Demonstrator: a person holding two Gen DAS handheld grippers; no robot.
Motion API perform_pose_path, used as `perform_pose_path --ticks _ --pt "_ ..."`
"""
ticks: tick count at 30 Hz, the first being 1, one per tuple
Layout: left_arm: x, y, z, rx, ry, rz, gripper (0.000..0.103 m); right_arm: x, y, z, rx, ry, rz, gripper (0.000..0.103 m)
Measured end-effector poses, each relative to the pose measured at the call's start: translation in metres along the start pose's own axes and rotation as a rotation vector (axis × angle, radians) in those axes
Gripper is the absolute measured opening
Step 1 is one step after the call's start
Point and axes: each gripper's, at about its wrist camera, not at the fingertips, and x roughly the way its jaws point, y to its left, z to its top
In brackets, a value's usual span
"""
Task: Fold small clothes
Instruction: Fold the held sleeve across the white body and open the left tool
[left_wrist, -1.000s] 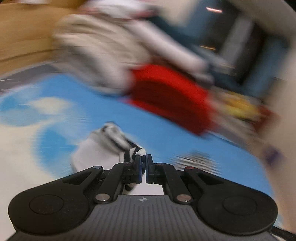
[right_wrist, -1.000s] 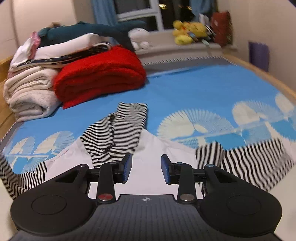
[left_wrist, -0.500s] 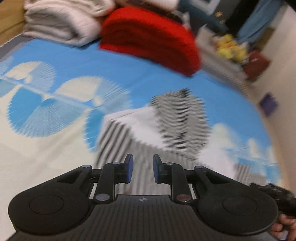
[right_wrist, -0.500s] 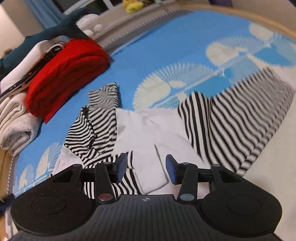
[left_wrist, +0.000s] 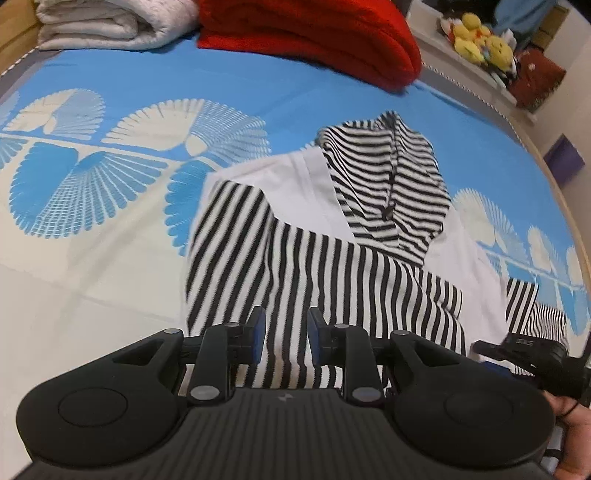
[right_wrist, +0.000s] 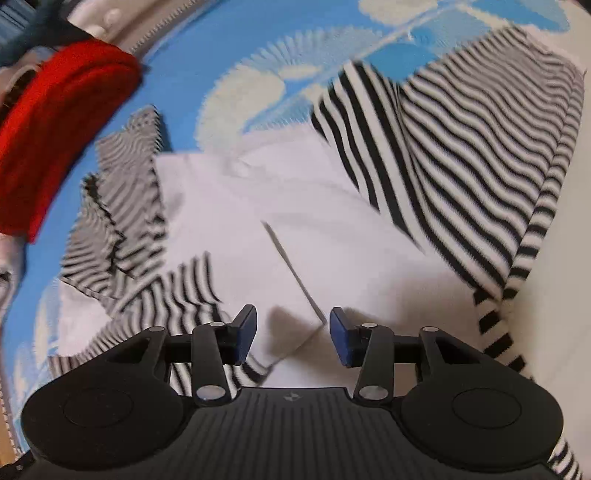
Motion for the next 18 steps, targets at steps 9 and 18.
perform_pose_path --ticks 9,18 --pt "0.03 -0.005 -0.008 0.079 0.068 0.003 0.027 -0.048 0.013 0.005 -0.151 -0.174 0.128 0.004" --pt "0.078 0.018 -0.033 0.036 0.243 0.03 0.033 -0.025 -0.02 0.011 -0.17 -0.094 -0.096 0.012"
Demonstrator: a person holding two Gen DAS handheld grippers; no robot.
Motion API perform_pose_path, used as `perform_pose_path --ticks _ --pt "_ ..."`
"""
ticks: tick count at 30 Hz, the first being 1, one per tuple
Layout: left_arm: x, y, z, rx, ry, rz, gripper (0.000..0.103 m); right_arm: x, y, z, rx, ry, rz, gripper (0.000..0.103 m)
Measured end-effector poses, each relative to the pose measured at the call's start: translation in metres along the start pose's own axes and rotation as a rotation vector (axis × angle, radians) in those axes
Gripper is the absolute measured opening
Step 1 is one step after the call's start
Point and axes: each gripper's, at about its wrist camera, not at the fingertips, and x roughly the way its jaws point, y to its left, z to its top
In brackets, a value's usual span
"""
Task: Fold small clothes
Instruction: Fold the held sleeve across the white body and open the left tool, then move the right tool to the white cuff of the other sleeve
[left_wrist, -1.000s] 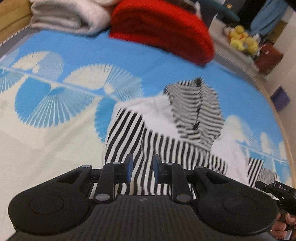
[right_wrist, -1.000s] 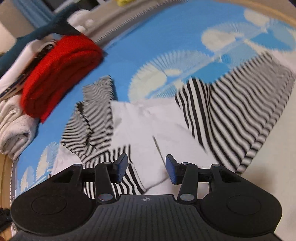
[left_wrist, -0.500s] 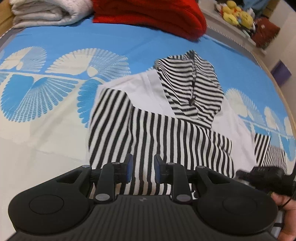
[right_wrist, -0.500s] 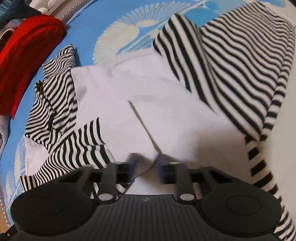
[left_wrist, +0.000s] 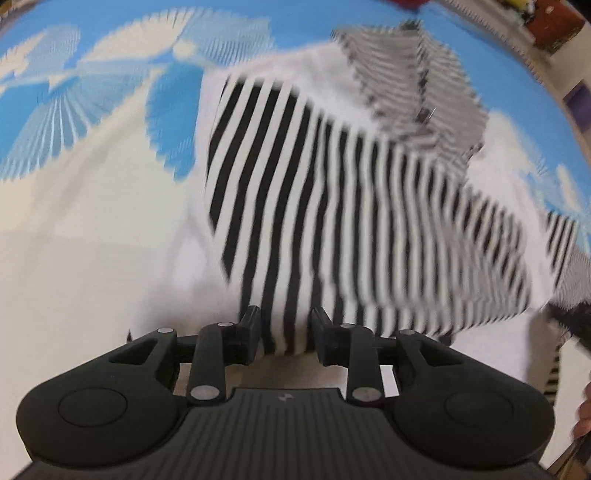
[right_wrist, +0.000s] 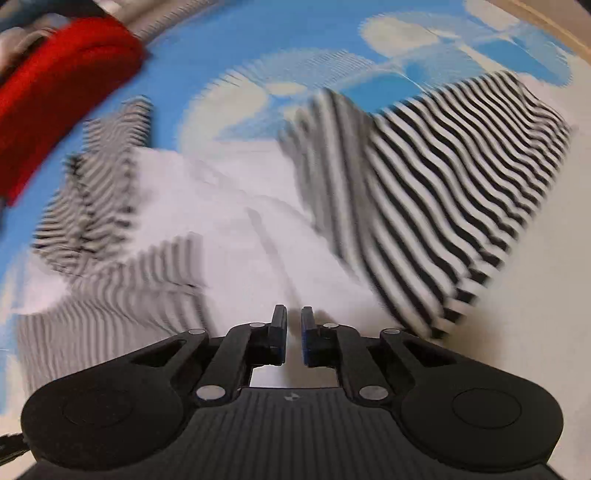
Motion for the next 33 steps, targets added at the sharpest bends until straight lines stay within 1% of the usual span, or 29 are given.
perform_pose_path --ticks 1,2,3,4,5,6,7,8,9,10,12,13,14,16,18,21,23,26,28,30,33 --pt "0.005 0.002 -0.002 0.001 0.015 0.005 0.033 -0.004 0.002 0.001 -0.013 -0.025 0.032 0.019" --pt "0.006 0.003 -0.003 0.004 0.012 0.005 0.033 -0.009 0.006 0.002 -0.033 -0.057 0.078 0.023" --pt "0.005 0.002 -0.003 0.007 0.011 0.012 0.033 -0.014 0.011 0.004 -0.062 -0.085 0.138 0.032" --pt "0.002 0.001 -0.002 0.004 0.006 0.017 0.033 -0.014 0.014 0.005 -0.078 -0.085 0.176 0.041" --pt "-0.002 -0.001 -0.001 -0.003 -0.008 0.018 0.034 -0.009 0.015 0.006 -0.08 -0.058 0.203 0.045" --pt "-0.007 -0.006 -0.001 -0.005 -0.03 0.009 0.039 0.0 0.015 0.006 -0.073 -0.005 0.218 0.048" --pt "-0.009 -0.011 -0.001 0.004 -0.04 0.001 0.042 0.014 0.013 0.005 -0.057 0.066 0.201 0.048" --pt "-0.007 -0.017 -0.002 0.025 -0.034 -0.003 0.05 0.027 0.008 0.002 -0.038 0.124 0.156 0.048" --pt "-0.003 -0.022 -0.004 0.043 -0.014 0.002 0.056 0.03 0.001 0.0 -0.012 0.133 0.149 0.046" --pt "0.003 -0.026 -0.006 0.055 0.009 0.011 0.057 0.026 -0.001 0.002 0.011 0.129 0.157 0.045" --pt "0.008 -0.033 -0.009 0.076 0.031 0.031 0.058 0.017 0.001 0.007 -0.003 0.128 0.135 0.047" --pt "0.005 -0.037 -0.008 0.088 0.017 0.053 0.058 0.01 0.002 0.009 -0.014 0.105 0.123 0.047" --pt "-0.002 -0.042 -0.009 0.108 -0.017 0.068 0.058 0.003 0.0 0.011 -0.017 0.083 0.116 0.047" --pt "-0.025 -0.057 -0.007 0.171 -0.113 0.084 0.066 -0.01 -0.008 0.016 -0.005 0.059 0.119 0.048" --pt "-0.045 -0.067 -0.007 0.191 -0.198 0.069 0.077 -0.017 -0.02 0.023 0.018 0.042 0.117 0.048" --pt "-0.065 -0.082 -0.009 0.188 -0.277 0.024 0.081 -0.031 -0.033 0.028 0.031 0.016 0.114 0.048" --pt "-0.073 -0.09 -0.013 0.18 -0.307 0.009 0.084 -0.037 -0.042 0.034 0.034 -0.009 0.101 0.049" --pt "-0.078 -0.104 -0.017 0.17 -0.344 0.004 0.085 -0.044 -0.061 0.046 0.062 -0.041 0.069 0.049" --pt "-0.082 -0.112 -0.022 0.171 -0.383 0.027 0.086 -0.049 -0.081 0.054 0.097 -0.062 0.051 0.049" --pt "-0.085 -0.119 -0.026 0.175 -0.418 0.069 0.086 -0.054 -0.101 0.061 0.125 -0.086 0.024 0.05" --pt "-0.084 -0.124 -0.028 0.174 -0.405 0.097 0.086 -0.058 -0.133 0.072 0.181 -0.106 -0.008 0.051"
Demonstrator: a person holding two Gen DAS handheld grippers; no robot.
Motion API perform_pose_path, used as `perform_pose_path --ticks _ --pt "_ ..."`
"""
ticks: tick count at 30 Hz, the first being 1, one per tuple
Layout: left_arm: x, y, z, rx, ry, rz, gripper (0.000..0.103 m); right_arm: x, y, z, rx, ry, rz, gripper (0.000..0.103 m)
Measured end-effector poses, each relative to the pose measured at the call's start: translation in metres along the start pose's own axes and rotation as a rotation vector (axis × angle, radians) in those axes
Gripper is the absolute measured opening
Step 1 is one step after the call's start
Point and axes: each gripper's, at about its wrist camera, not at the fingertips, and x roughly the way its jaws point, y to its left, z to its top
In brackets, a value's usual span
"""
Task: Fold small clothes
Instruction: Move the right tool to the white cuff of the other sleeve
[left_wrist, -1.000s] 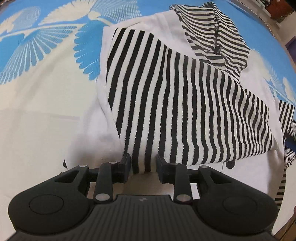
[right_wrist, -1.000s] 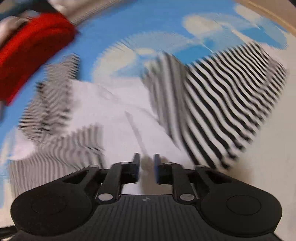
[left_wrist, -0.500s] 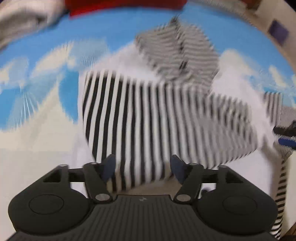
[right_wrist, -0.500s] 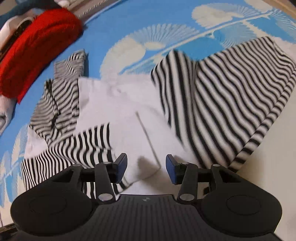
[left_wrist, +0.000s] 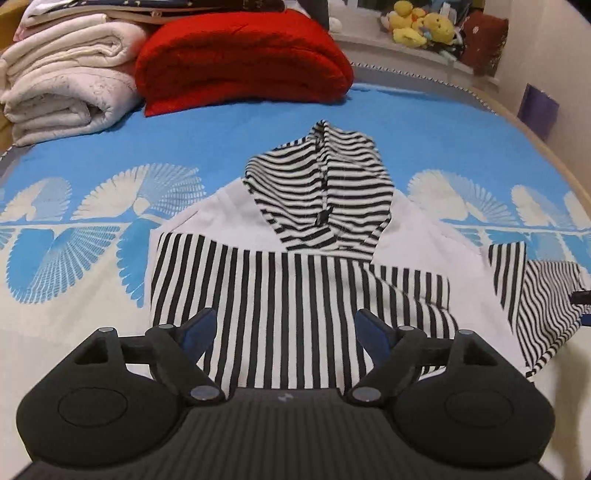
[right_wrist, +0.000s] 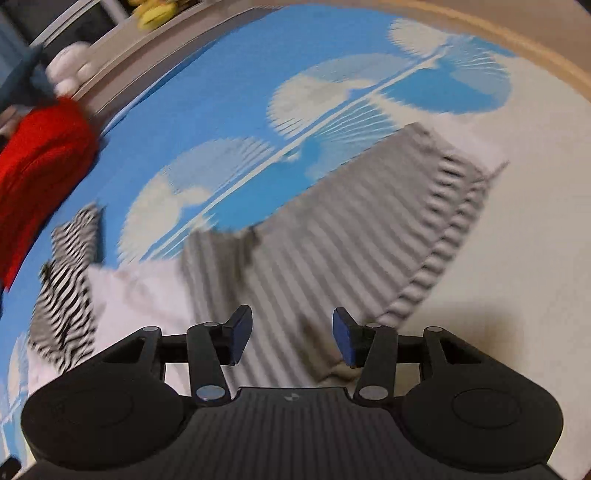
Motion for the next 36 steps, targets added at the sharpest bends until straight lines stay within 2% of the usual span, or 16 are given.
perform_pose_path --ticks 7,18,23,36 --pt "0.01 0.007 0.003 -0.059 0.053 0.0 0.086 0.002 -0.057 0.022 0.179 -0.04 -0.085 0.051" --pt "0.015 0.006 0.006 -0.064 0.059 0.003 0.086 0.032 -0.1 0.028 0.376 0.048 -0.117 0.051" --pt "0.015 0.007 0.007 -0.068 0.059 0.007 0.086 0.043 -0.111 0.03 0.417 0.049 -0.14 0.051" --pt "0.016 0.005 0.009 -0.063 0.056 0.007 0.086 0.047 -0.12 0.037 0.435 -0.052 -0.131 0.049"
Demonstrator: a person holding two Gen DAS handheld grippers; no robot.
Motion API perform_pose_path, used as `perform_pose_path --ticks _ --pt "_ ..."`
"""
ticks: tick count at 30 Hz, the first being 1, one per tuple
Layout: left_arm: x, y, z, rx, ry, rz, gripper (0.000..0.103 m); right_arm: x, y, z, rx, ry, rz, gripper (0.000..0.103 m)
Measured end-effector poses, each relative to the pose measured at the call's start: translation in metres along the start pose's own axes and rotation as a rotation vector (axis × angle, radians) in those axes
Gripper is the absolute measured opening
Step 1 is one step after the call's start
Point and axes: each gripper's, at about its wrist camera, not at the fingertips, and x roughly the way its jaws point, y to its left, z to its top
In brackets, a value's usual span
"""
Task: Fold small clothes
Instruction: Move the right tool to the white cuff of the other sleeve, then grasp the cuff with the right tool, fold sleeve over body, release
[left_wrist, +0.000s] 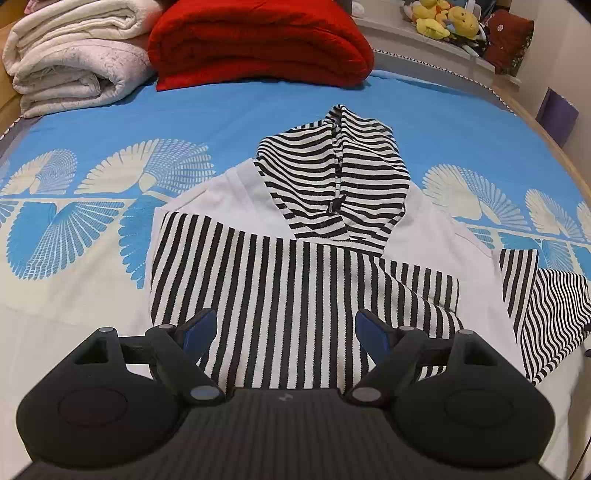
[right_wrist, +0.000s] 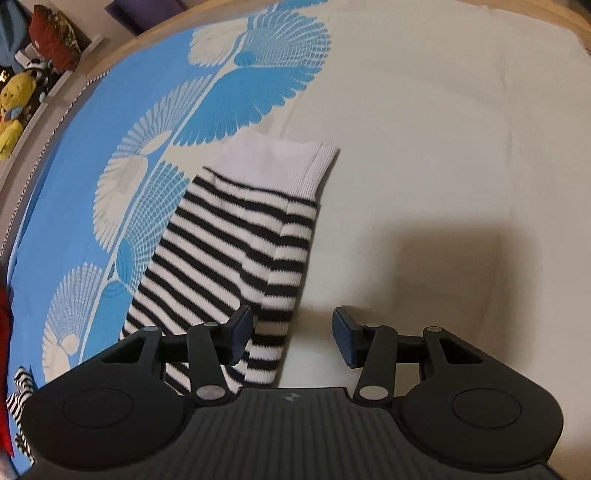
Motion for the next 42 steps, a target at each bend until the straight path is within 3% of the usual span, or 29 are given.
perform_pose_path --ticks 2,4,6,14,17,20,21,23,24,26,28,30,31,33,37,40,42 --pt "0.0 0.0 0.0 0.002 0.0 0.0 0.086 0.001 0.001 -0.001 -0.018 -0.008 0.006 0.034" --pt "0.0 0.0 0.0 0.0 0.001 -0.001 0.086 0.004 0.002 -0.003 -0.027 0.003 0.03 0.011" --pt "0.0 -0.001 0.0 -0.001 0.001 -0.002 0.086 0.003 0.004 -0.003 -0.037 -0.008 0.036 0.004" --pt "0.0 0.001 0.002 -0.005 0.001 -0.002 0.086 -0.033 0.029 -0.009 -0.064 -0.189 0.02 0.0" --pt "-0.001 0.007 0.006 -0.021 -0.001 -0.004 0.086 -0.066 0.07 -0.03 -0.22 -0.334 0.058 0.0" --pt "-0.002 0.026 0.016 -0.072 -0.005 0.002 0.086 -0.11 0.127 -0.081 -0.485 -0.481 0.216 0.0" --pt "-0.003 0.034 0.02 -0.094 -0.01 0.01 0.086 -0.128 0.148 -0.11 -0.593 -0.517 0.316 0.0" --pt "-0.004 0.054 0.029 -0.143 -0.021 0.037 0.086 -0.154 0.175 -0.161 -0.767 -0.507 0.518 0.0" --pt "-0.005 0.064 0.033 -0.168 -0.026 0.048 0.086 -0.163 0.185 -0.189 -0.84 -0.455 0.644 0.001" --pt "-0.006 0.084 0.04 -0.216 -0.031 0.062 0.086 -0.165 0.2 -0.241 -0.989 -0.224 0.885 0.002" --pt "-0.008 0.103 0.047 -0.26 -0.033 0.069 0.086 -0.157 0.206 -0.29 -1.112 0.007 0.962 0.004" --pt "-0.008 0.116 0.051 -0.284 -0.029 0.065 0.086 -0.142 0.211 -0.32 -1.189 0.222 0.904 0.012" --pt "-0.008 0.122 0.052 -0.3 -0.022 0.062 0.086 -0.139 0.211 -0.327 -1.214 0.26 0.861 0.012" --pt "-0.006 0.13 0.052 -0.335 -0.006 0.052 0.086 -0.144 0.211 -0.328 -1.236 0.208 0.725 0.013" --pt "-0.001 0.129 0.049 -0.343 0.024 -0.001 0.085 -0.158 0.214 -0.299 -1.106 0.169 0.53 0.032" --pt "0.01 0.111 0.042 -0.288 0.043 -0.03 0.082 -0.153 0.199 -0.265 -0.942 0.162 0.517 0.039" --pt "0.018 0.089 0.035 -0.21 0.062 -0.058 0.072 -0.133 0.189 -0.249 -0.854 0.149 0.466 0.041"
